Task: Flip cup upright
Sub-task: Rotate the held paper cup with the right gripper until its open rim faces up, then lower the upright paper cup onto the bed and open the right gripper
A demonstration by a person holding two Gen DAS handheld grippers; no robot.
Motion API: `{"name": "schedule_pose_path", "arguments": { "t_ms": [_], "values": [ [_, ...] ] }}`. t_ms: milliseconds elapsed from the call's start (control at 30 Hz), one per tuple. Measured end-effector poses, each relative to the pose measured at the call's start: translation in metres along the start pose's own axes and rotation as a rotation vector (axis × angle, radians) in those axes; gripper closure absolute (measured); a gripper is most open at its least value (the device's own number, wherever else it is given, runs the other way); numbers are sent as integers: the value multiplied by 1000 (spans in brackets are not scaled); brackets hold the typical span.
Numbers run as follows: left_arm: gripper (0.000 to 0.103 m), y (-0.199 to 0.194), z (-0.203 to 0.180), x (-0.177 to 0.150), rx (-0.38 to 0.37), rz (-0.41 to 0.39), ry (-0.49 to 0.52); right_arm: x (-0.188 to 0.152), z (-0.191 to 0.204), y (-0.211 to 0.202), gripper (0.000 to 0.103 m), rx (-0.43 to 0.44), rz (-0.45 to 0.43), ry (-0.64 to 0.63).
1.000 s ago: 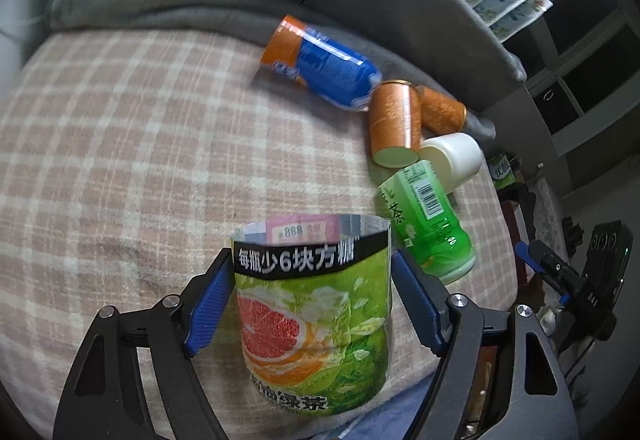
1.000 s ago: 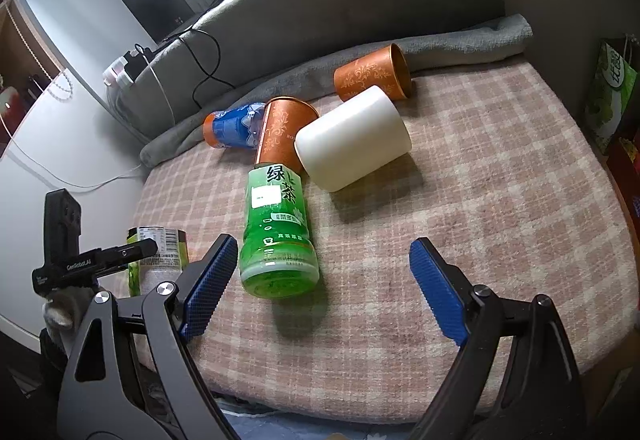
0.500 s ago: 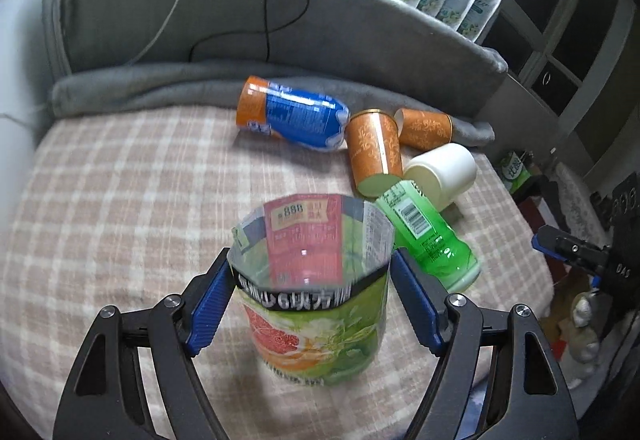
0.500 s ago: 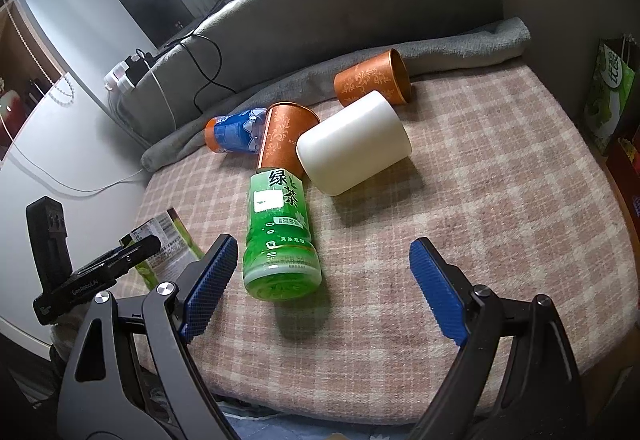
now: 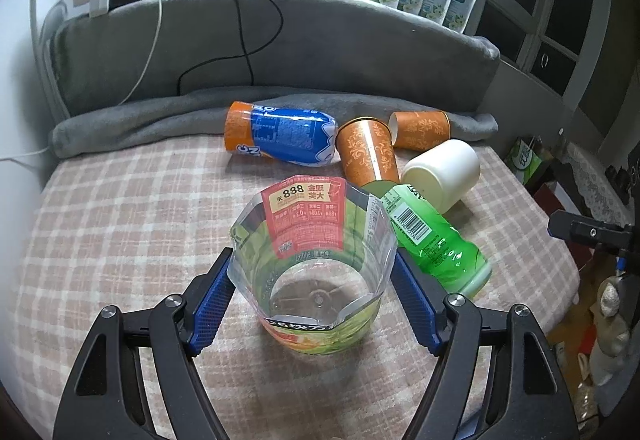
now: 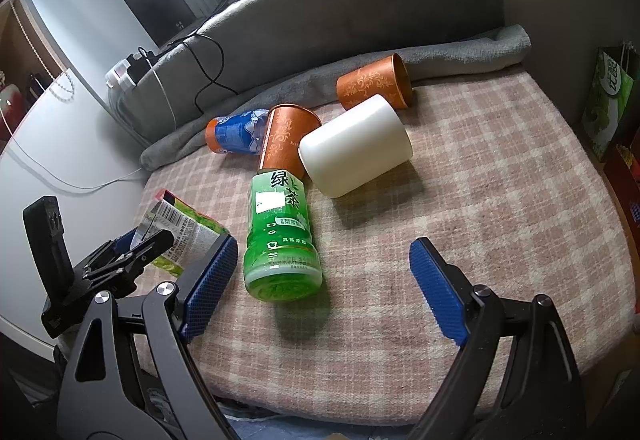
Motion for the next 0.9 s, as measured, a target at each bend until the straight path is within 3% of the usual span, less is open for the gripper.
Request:
{"name": "schedule_pose_path", "arguments": {
  "t_ms": [900],
  "values": [
    [25, 9, -20, -7, -3, -7, 56, 4, -1, -7, 13, -54, -26, -51]
  ]
}}
Point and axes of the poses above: each gripper's, at about its wrist camera, not at the fingertips, and y roughly the way its jaws point, z to its left, x to its top, the point moved 5 cm from there along y, roughly the way its jaws point, and after that the axes turned 8 degrees about -y, right-handed, at the moved point
